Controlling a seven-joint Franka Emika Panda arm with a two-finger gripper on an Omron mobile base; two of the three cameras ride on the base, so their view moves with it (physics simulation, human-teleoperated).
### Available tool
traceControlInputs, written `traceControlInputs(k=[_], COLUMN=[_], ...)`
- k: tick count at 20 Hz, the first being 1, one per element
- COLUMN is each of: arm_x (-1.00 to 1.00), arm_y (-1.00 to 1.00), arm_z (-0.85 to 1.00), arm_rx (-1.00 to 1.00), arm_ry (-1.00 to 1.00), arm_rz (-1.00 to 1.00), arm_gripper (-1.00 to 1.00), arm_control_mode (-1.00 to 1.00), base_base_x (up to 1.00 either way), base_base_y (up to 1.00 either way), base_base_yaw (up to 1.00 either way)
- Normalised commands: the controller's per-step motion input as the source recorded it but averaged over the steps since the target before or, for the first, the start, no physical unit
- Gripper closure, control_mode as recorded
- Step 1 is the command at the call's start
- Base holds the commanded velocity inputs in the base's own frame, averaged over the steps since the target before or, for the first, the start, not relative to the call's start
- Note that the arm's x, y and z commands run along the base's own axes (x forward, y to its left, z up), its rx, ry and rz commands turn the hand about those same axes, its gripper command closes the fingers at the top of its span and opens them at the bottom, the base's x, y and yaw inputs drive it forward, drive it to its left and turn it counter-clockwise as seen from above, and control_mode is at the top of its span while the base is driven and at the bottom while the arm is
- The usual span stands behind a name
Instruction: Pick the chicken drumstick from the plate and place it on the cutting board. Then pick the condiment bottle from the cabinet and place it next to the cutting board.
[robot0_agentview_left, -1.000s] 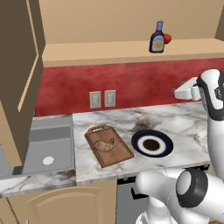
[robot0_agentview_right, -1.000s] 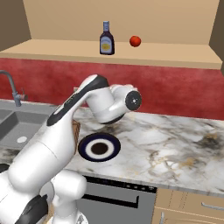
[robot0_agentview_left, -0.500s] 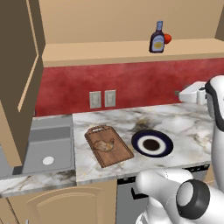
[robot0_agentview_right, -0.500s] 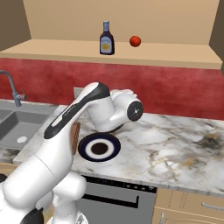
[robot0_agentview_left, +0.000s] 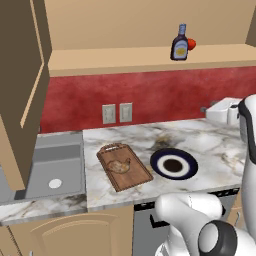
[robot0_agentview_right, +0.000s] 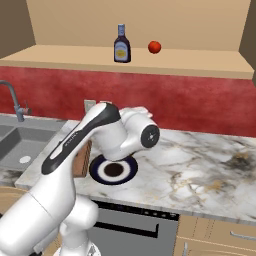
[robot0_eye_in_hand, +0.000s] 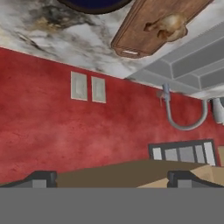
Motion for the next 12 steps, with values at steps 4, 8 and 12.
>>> traceControlInputs(k=[4,8,12], arm_x=[-0.13,-0.01,0.00], arm_y=[0.09,0.00,0.00], arm_z=[0.00,0.00,0.00], arm_rx=[0.03,0.00,0.00], arm_ry=[-0.01,-0.03,-0.04], arm_rz=[0.00,0.01,0.05], arm_gripper=[-1.00,-1.00,-1.00], arm_control_mode=[-1.00,-1.00,-1.00], base_base_x=[0.00,0.00,0.00], base_base_y=[0.00,0.00,0.00], base_base_yaw=[0.00,0.00,0.00])
